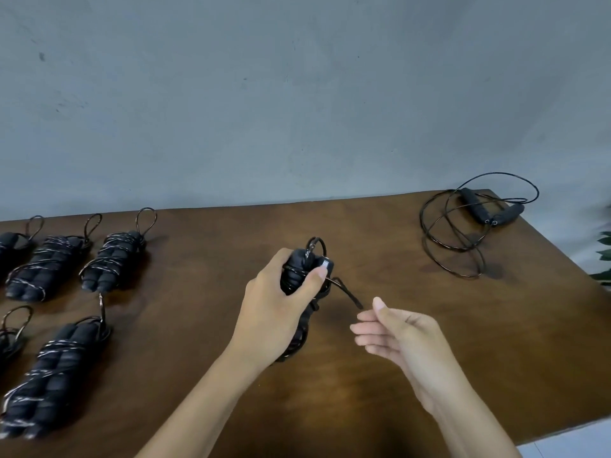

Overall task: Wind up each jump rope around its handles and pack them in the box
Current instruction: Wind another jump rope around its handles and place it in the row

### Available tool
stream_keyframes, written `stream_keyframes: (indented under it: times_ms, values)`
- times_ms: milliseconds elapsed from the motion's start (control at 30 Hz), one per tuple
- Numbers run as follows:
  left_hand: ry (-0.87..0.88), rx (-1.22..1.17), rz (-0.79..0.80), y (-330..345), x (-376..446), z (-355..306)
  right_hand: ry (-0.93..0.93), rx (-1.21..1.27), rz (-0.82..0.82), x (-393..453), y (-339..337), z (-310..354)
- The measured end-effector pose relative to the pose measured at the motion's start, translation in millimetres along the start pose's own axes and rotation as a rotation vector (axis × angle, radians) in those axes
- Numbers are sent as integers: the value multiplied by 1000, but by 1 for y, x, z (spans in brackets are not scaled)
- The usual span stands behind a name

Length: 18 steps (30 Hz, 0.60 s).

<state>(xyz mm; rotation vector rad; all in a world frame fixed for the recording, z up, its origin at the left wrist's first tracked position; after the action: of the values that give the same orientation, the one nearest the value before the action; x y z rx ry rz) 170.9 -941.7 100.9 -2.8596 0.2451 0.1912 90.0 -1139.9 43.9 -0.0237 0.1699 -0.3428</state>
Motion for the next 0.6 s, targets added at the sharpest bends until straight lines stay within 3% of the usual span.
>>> stream_keyframes:
  times_ms: [100,233,467,600]
  values:
    - [-101,-180,38,11,4,6,44,341,139,3,19,-4]
    - [-299,-416,144,40,1,20,-99,795,124,11,24,11]
    - [-335,-440,239,89,0,22,-147,971,-72,37,-9,17]
    - [-334,-412,233,102,1,19,-193,823,-165,47,-37,17]
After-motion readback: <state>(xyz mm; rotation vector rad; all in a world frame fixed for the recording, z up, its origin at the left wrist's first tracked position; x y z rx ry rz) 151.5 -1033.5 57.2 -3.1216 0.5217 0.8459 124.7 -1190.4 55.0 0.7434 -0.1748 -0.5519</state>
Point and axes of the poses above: each hand's wrist, its own x-axis towards the middle knuckle, its own y-axis out of the palm, z = x × y, the point moved 9 cm from there along x, towards the middle knuckle, and after that the axes turned 13 degrees about -y, right-handed, at the moved point
